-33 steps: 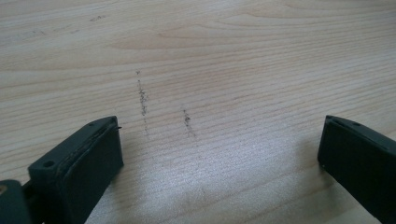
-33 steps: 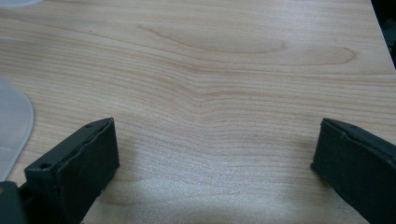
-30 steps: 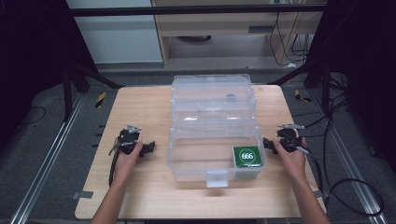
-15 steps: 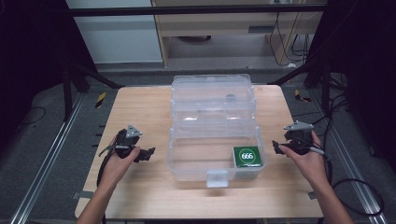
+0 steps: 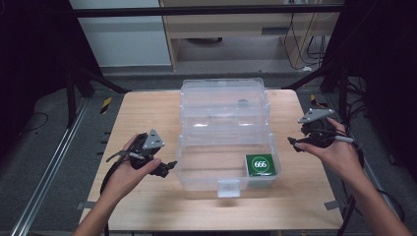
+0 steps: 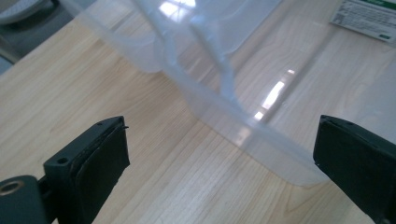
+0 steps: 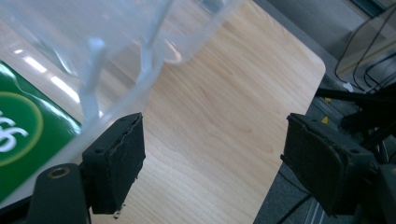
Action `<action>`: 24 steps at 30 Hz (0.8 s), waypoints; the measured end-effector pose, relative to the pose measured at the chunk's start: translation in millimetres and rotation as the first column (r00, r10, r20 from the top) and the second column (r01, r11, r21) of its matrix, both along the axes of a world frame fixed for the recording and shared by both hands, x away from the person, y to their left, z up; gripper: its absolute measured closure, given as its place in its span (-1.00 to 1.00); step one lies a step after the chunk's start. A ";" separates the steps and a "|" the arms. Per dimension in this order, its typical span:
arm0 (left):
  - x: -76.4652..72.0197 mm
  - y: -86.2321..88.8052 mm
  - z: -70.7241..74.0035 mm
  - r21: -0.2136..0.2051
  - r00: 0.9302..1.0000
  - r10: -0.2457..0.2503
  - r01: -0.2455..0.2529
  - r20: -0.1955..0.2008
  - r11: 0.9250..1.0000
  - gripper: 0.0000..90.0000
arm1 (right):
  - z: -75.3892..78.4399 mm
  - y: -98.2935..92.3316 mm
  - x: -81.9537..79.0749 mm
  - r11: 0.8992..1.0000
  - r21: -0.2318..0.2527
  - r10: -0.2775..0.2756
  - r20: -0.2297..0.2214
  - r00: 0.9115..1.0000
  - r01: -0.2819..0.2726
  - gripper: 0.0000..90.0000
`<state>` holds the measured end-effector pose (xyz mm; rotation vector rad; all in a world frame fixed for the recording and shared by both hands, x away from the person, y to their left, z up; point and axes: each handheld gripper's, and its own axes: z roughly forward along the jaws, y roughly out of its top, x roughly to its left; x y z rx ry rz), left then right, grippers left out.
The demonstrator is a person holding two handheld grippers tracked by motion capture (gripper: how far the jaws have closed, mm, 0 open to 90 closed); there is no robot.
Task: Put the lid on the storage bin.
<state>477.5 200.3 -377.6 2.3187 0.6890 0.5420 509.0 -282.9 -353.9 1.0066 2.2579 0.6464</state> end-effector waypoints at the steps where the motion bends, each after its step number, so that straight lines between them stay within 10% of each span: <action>1: 0.0 0.0 0.0 0.000 1.000 0.000 0.000 0.000 1.000 -0.94 | 4.3 1.3 1.3 1.000 -0.003 0.011 0.000 1.000 -0.011 -0.54; 18: -16.9 -49.3 13.9 0.030 0.988 -0.151 0.152 -0.013 0.988 -0.91 | 56.6 45.2 28.7 0.978 -0.036 0.207 -0.014 0.978 -0.207 -0.02; 24: -21.6 -64.5 13.9 0.055 0.972 -0.228 0.231 -0.052 0.971 -0.91 | 64.7 66.3 37.4 0.956 -0.079 0.279 -0.041 0.959 -0.282 -0.01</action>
